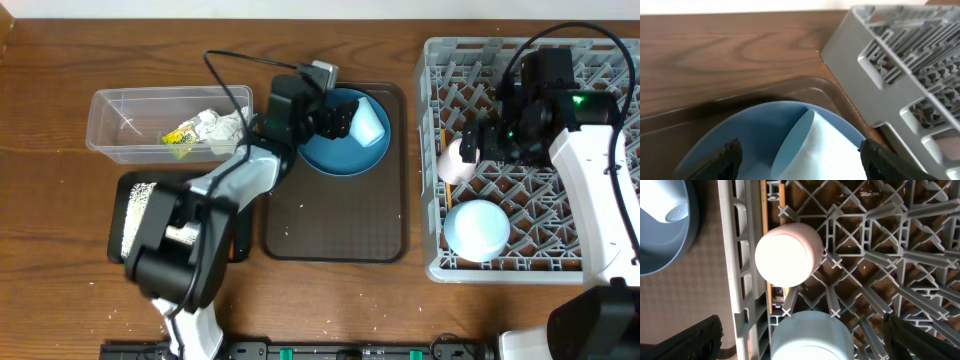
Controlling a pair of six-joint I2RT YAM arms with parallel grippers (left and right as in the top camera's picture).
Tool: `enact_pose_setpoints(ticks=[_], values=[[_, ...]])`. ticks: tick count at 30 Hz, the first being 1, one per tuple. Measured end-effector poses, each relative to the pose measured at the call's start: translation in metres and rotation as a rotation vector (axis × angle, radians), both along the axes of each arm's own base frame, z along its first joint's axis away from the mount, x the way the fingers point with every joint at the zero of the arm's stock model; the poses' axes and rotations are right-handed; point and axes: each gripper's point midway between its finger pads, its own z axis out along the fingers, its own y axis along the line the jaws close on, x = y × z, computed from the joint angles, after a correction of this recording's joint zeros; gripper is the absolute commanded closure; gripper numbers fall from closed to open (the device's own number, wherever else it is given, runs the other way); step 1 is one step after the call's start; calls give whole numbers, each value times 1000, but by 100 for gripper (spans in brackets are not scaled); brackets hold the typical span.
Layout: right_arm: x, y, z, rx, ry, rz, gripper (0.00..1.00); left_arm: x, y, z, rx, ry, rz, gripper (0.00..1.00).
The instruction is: Sort waste into correct bins and load items into the dishwasher rack
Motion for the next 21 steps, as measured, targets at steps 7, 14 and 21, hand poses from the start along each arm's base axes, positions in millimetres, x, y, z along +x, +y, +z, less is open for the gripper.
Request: enact_pose_setpoints(ticks=[7,14,21], values=[[0,0,0,0,0,0,1,-6,-15,-25,-28,69,-87,22],[0,0,0,0,0,0,1,-32,-35,-21,-112,137,-246,29],[0,0,0,0,0,0,1,-56,-36,-38,-124,283,-292,33]])
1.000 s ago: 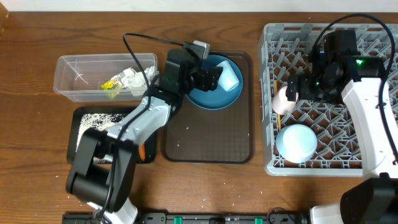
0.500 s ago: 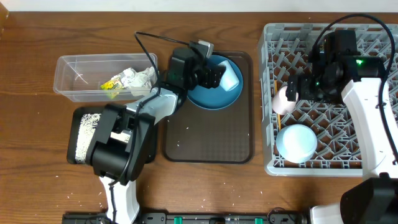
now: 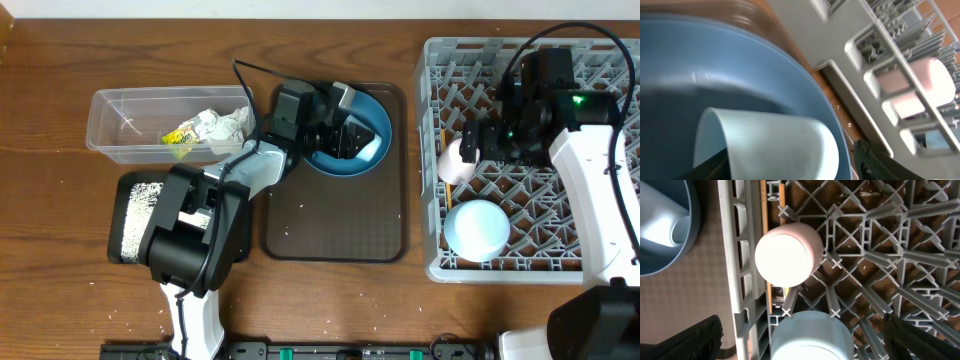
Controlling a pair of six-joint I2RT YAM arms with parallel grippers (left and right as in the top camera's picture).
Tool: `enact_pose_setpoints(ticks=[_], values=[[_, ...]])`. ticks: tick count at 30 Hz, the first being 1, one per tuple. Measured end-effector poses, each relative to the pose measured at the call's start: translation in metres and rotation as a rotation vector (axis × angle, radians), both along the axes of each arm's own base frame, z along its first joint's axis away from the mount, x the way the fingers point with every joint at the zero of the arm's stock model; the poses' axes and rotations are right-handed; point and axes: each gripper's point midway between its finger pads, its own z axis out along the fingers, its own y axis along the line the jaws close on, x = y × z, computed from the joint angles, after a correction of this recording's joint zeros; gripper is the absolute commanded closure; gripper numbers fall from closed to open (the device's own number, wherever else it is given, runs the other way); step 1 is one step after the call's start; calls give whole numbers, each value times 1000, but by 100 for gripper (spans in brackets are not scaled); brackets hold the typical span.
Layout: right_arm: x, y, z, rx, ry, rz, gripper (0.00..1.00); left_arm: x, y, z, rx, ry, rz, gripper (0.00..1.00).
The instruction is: Sort waste into correct bins and load items into the dishwasher rack
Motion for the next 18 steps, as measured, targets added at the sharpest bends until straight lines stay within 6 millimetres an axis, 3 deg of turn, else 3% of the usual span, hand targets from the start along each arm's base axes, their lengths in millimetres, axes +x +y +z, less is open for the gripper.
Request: enact_pose_setpoints(ticks=[12,18], values=[[0,0,0,0,0,0,1,-9,3,-3,8,54,-9,34],[0,0,0,0,0,0,1,-2,20,1,3,76,35,34]])
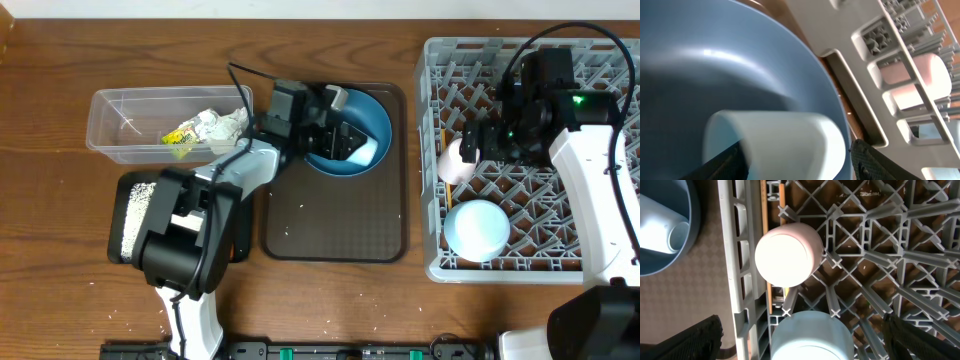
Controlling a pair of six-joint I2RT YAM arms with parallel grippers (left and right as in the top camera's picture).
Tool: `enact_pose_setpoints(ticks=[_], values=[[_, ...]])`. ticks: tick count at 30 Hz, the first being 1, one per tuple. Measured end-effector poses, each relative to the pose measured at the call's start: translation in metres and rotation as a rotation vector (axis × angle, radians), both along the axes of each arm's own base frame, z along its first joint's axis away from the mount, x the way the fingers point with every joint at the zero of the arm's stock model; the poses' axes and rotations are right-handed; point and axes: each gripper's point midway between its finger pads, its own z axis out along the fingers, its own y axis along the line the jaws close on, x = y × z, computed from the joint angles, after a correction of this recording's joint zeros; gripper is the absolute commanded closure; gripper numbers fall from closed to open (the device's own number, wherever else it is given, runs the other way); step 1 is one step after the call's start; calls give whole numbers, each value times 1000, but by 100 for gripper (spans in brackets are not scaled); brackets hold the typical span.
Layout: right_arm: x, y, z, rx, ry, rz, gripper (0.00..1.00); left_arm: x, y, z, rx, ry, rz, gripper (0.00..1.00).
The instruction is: Sort waste into correct bins and load items into the dishwasher rack
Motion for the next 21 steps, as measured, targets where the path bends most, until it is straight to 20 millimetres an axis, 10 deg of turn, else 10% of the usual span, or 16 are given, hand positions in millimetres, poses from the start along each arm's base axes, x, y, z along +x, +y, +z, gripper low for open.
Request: enact_pose_setpoints(ticks=[7,21], values=[[0,0,0,0,0,0,1,-2,24,-12,19,112,63,45],[0,0,0,0,0,0,1,-16,4,-9,-4,133,7,70]])
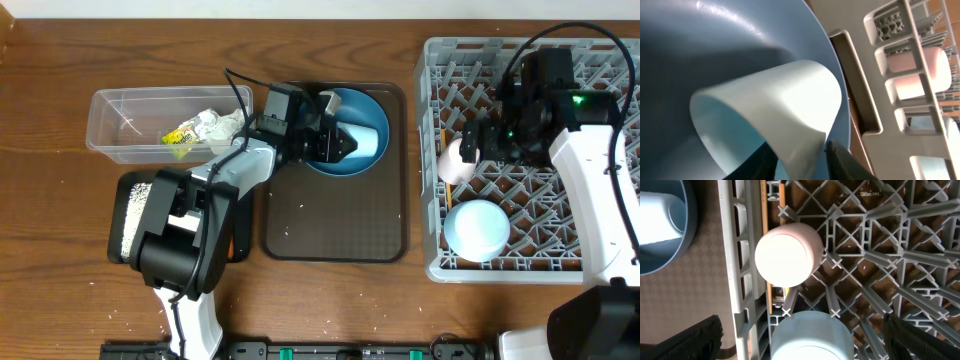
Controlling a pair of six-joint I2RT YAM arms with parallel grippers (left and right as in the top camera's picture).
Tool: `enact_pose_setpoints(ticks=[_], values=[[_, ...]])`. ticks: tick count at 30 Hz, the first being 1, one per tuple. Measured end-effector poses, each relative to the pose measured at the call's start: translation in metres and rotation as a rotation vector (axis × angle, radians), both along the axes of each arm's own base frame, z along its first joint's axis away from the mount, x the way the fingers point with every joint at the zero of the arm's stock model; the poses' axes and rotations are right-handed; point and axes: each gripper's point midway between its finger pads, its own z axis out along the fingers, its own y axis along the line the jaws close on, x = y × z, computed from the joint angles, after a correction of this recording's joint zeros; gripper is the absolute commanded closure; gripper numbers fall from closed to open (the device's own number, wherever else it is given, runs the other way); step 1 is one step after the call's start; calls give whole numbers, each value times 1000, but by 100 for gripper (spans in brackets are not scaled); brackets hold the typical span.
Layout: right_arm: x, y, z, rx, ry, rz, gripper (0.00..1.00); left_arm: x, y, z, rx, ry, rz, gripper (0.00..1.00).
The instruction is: Sort waste into correct bins and load items into the dishwasher rack
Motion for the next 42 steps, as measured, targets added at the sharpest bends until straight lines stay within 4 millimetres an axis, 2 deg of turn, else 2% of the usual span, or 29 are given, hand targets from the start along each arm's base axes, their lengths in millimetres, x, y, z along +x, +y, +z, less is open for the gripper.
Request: enact_pose_setpoints(ticks=[3,7,15,18,21,26,28,31,35,38,42], values=[[0,0,0,0,0,0,1,0,2,2,-17,6,-4,77],[0,0,0,0,0,0,1,0,5,7,-50,14,-14,92],[0,0,0,0,0,0,1,-2,5,17,-106,16,-46,94],[0,0,0,0,0,0,1,-5,6,27,-148,19,-68,94],[0,0,0,0,0,0,1,-6,11,50,-215,13,-82,94],[0,0,0,0,0,0,1,-6,28,118,-354,-42,-95,94],[0,0,0,0,0,0,1,-12,35,145,-400,-55,-108,94],[0,0,0,2,0,-3,1,-25,35,175,-448,-54,-142,94],[-7,8,-1,54,33,-32,1,-42,33,202,-486,-48,-177,94],[-15,23,0,149,66,-12,1,-50,33,216,-502,-43,-186,94],[-27,66,15,391,68,181,1,-59,33,227,-525,0,-198,94]])
